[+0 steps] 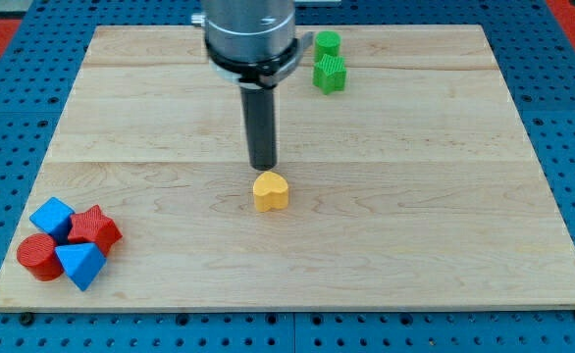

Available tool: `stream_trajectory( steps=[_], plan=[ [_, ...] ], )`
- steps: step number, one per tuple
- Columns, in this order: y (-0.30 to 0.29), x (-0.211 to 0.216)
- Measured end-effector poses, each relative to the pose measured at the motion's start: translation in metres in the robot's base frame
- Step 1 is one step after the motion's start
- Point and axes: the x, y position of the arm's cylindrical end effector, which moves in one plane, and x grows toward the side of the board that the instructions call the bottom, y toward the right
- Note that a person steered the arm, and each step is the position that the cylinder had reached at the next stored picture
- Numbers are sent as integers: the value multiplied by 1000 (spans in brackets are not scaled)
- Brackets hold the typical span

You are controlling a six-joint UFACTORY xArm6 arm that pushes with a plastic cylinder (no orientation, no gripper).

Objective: Slide yellow heart towards the bottom center of the board

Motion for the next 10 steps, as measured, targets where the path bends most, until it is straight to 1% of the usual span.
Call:
stream_trajectory(
  steps=[1, 3, 4, 5, 8, 10],
  plan=[
    [4, 20],
    [-19, 28],
    [-19, 52],
    [-19, 62],
    [22, 65],
    [22, 85]
  ],
)
